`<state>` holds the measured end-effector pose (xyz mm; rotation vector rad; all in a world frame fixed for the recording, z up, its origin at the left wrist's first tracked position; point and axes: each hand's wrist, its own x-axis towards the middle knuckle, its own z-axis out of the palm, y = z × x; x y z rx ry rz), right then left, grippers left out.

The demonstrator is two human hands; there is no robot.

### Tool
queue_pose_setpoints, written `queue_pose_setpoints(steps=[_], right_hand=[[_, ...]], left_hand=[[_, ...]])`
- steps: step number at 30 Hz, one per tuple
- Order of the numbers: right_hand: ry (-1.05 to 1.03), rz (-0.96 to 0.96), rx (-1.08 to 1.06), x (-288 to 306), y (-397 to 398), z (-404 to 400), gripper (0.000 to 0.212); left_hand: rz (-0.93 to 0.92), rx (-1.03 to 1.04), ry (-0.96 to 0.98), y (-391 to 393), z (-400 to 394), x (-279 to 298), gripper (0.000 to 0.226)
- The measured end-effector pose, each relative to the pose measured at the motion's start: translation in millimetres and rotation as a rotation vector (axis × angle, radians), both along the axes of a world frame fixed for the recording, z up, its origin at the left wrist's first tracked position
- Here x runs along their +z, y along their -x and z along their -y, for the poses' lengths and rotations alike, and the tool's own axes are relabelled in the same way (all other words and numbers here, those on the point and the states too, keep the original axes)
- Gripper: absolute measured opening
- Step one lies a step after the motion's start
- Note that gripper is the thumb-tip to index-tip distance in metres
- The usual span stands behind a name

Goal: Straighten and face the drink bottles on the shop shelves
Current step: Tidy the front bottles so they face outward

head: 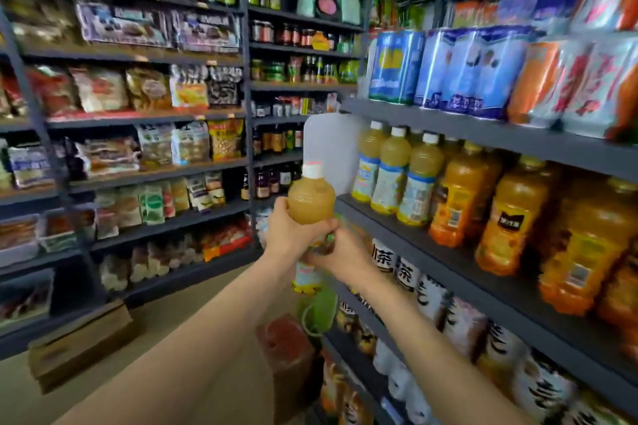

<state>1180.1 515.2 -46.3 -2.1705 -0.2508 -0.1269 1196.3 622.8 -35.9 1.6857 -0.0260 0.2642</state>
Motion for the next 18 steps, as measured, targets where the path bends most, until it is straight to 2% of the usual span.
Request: queue_pose_setpoints(steps=[2,5,10,11,14,18], right_hand=[[0.012,0.046,-0.148,-3.1,-35.8,-4.3,0.031],[0.040,0.109,-0.372,-2.2,-83.8,1.8,0.050],[0.096,0.190,-0.752,9.6,-125.7,30.7,0.049],[0.116,0.197,-0.812,9.8,-129.8,37.6,0.050],[0.185,0.185,-0.940,6.7,-138.4,49.6,0.052],[0.261,0.177,-1.022,6.2,-154.4,51.9,0.053]], left_hand=[[0.017,-0.112,0.003,-48.5,1.1,-4.1,0.059],[0.085,-0.310,-0.132,-109.0,8.1,1.4,0.067],[0.181,-0.664,-0.270,-183.2,40.6,19.2,0.089],[0.149,-0.707,-0.251,-193.9,45.9,19.3,0.087],[0.040,-0.690,-0.162,-227.8,57.9,1.4,0.058],[0.040,-0.675,-0.295,-253.3,74.3,-24.5,0.036]])
